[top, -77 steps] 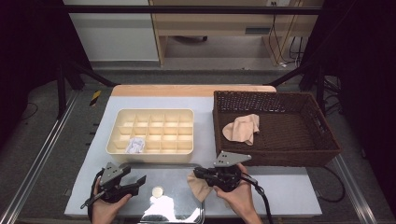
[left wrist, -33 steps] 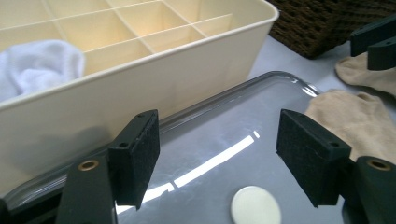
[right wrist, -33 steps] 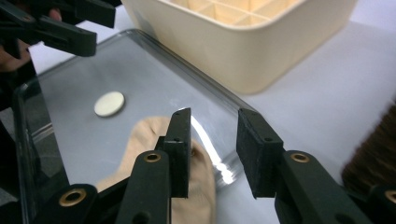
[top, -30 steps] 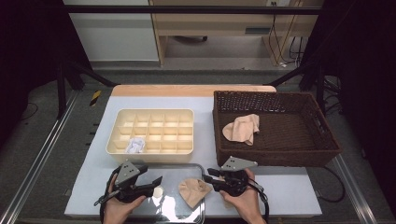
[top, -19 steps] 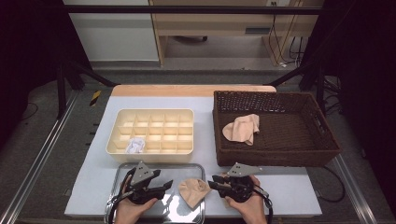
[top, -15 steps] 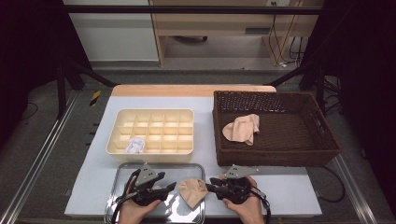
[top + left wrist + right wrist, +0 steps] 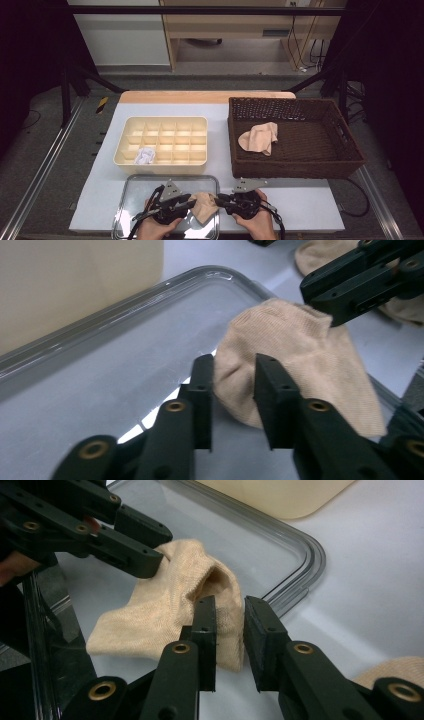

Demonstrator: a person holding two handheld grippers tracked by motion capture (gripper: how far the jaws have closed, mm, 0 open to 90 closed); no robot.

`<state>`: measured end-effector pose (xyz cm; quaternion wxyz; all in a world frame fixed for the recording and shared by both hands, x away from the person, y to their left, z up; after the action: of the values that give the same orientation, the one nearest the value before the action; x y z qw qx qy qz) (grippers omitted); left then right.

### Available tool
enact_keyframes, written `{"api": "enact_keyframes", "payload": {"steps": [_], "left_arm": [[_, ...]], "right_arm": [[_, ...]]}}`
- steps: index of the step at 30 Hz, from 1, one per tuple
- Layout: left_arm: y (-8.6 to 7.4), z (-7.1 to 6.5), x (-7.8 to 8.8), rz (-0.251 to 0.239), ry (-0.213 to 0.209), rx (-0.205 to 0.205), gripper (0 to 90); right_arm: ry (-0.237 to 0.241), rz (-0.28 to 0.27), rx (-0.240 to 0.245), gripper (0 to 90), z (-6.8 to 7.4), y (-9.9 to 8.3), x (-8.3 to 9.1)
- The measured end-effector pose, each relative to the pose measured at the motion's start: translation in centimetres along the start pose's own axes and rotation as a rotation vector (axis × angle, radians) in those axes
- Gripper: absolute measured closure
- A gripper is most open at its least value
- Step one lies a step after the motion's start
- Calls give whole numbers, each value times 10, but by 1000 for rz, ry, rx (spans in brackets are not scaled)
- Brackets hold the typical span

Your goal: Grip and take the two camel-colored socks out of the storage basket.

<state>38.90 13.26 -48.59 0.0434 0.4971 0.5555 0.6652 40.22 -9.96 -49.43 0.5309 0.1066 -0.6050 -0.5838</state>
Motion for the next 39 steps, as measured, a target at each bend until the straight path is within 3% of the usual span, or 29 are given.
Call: {"api": "enact_keyframes", "payload": {"steps": [5, 11, 15, 21, 25, 28, 35, 39], "left_arm": [[-2, 0, 0, 0, -2, -3, 824], [-1, 0, 5, -16, -26, -2, 848], [-1, 1, 8, -28, -37, -2, 849], [0, -1, 8, -34, -47, -17, 849], [0, -2, 9, -42, -55, -19, 849], [1, 0, 13, -53, -56, -16, 850], [-3, 15, 25, -71, -42, 31, 850], [-3, 13, 22, -72, -56, 21, 849]], "right_arm": [[-1, -40, -22, 759, -4, 2, 9], [-21, -57, -39, 780, -10, 5, 12], [1, -72, -36, 793, -7, 12, 4], [38, -45, -23, 773, -3, 13, -13], [29, -7, -5, 886, -1, 11, -17], [19, 11, -4, 900, -2, 11, -13], [-21, -5, -23, 900, -7, 13, 3], [6, -35, -36, 867, -5, 15, -3]]}}
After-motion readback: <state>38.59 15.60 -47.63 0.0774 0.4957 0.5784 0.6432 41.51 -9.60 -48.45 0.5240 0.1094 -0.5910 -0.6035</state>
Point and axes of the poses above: each handheld gripper's, and its own axes: x roughly backward along the jaws, y roughly out of its top, z roughly to its left, the point moved 2 cm from there along -x, roughly forward along the jaws, and after that the axes turned 3 degrees about -z, right-handed, at the moved point
